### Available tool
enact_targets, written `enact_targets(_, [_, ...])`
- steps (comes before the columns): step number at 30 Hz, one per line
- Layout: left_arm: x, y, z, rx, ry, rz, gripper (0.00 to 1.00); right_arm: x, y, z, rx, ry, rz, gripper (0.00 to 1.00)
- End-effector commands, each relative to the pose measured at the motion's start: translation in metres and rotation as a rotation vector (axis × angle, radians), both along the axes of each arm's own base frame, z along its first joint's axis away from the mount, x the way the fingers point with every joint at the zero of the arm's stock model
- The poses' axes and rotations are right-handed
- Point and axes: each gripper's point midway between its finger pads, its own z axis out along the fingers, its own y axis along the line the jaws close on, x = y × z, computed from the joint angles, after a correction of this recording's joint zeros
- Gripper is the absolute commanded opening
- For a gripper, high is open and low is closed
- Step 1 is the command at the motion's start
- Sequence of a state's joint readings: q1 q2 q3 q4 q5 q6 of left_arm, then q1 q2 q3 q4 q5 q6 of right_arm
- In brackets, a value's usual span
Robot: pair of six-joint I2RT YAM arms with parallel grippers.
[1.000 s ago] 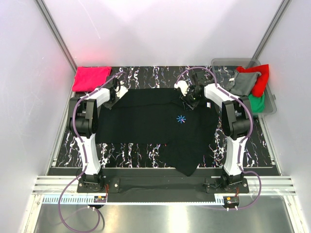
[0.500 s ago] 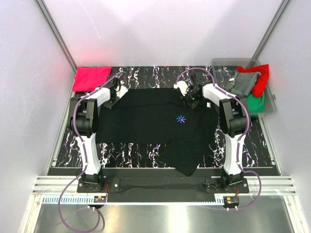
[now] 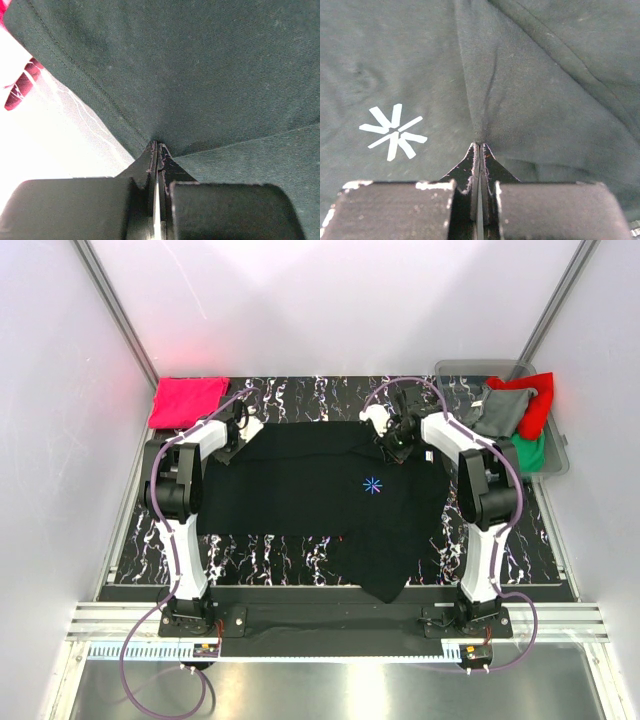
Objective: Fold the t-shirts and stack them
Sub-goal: Fold the tshirt
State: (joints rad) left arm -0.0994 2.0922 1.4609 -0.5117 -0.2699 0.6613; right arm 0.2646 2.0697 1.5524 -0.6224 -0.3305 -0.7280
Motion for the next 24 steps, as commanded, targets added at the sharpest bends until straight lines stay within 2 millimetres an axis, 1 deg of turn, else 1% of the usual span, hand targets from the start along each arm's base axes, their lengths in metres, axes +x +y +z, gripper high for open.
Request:
enact_targets(1, [0.004, 0.0, -0.005, -0.013, 0.004, 0.011, 0.0, -0.009, 0.015, 0.053, 0.041, -0.071, 0.006, 0.01])
enact_targets(5, [0.005, -0.002, -0.003, -0.022, -0.001, 0.014, 0.0, -0.024, 0.025, 0.059, 0.049, -0.052, 0.012, 0.01])
enact_targets(11, [0.005, -0.002, -0.002, -0.026, -0.004, 0.012, 0.0, -0.048, 0.041, 0.054, 0.046, 0.008, 0.018, 0.01])
enact_targets(12, [0.004, -0.002, -0.002, -0.027, -0.006, 0.014, 0.0, -0.054, 0.047, 0.053, 0.045, 0.011, 0.036, 0.01])
enact_targets(15, [0.004, -0.002, -0.001, -0.027, -0.007, 0.01, 0.0, -0.061, 0.055, 0.052, 0.042, 0.023, 0.054, 0.01])
enact_targets(21, [0.005, -0.003, 0.001, -0.03, -0.013, 0.011, 0.0, -0.06, 0.064, 0.054, 0.042, 0.025, 0.051, 0.0])
enact_targets(24, [0.006, -0.003, 0.001, -0.03, -0.016, 0.011, 0.0, -0.06, 0.068, 0.058, 0.039, 0.019, 0.055, 0.0])
